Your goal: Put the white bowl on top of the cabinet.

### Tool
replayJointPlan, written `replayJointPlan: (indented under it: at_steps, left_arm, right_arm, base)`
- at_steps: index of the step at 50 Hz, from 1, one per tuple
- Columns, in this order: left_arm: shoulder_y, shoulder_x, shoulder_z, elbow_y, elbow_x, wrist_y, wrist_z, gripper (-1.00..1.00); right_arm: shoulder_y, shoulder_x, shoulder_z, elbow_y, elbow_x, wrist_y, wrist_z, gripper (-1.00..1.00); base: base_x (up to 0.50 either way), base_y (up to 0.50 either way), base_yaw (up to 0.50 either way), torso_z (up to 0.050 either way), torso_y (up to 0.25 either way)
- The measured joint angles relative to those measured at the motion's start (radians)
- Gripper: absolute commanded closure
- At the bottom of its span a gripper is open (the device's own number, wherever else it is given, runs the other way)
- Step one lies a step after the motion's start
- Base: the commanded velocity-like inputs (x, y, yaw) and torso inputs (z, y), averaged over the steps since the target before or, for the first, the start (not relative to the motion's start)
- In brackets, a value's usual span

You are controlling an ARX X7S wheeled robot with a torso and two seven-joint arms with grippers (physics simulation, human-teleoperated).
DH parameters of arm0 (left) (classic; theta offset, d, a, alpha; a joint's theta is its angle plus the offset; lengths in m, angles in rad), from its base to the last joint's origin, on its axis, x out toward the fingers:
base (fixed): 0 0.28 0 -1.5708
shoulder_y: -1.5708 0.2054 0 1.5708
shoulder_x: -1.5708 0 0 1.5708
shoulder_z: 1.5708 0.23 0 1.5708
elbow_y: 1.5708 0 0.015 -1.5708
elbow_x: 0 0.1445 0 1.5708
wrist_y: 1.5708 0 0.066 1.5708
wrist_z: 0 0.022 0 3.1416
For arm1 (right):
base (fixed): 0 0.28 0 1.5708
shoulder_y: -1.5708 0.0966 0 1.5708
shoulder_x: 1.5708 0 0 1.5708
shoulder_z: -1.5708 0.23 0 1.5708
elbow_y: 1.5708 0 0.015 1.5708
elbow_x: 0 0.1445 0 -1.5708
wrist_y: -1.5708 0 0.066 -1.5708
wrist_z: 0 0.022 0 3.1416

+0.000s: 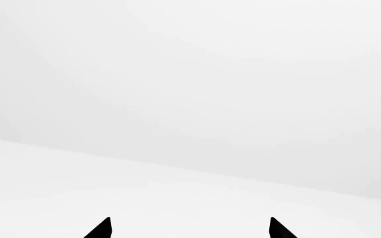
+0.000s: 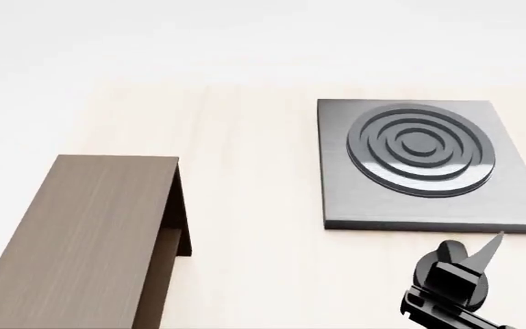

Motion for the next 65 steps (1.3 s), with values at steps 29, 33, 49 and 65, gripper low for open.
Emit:
replayJointPlan:
  at_steps: [29, 33, 49, 65]
  left_arm:
    - [-0.001, -0.006, 0.008, -0.018, -0.007, 0.009, -0.004, -1.00]
    - [0.001, -0.006, 0.007, -0.021, -0.011, 0.013, -0.004, -1.00]
    - [0.003, -0.008, 0.009, -0.028, -0.019, 0.022, -0.004, -1.00]
    - [0.004, -0.010, 0.013, -0.032, -0.023, 0.027, -0.007, -1.00]
  right_arm:
    - [0.113, 0.078, 0.137, -0.053, 0.265, 0.252, 0.173, -1.00]
    - [0.130, 0.100, 0.176, -0.060, 0.331, 0.297, 0.211, -1.00]
    - [0.112, 0.190, 0.349, -0.087, 0.565, 0.384, 0.339, -1.00]
    - [-0.007, 0.279, 0.583, -0.095, 0.740, 0.384, 0.408, -1.00]
  base:
    - [0.00, 0.00, 0.00, 0.000, 0.000]
    - [0.00, 0.00, 0.00, 0.000, 0.000]
    - [0.00, 0.00, 0.00, 0.000, 0.000]
    - [0.00, 0.00, 0.00, 0.000, 0.000]
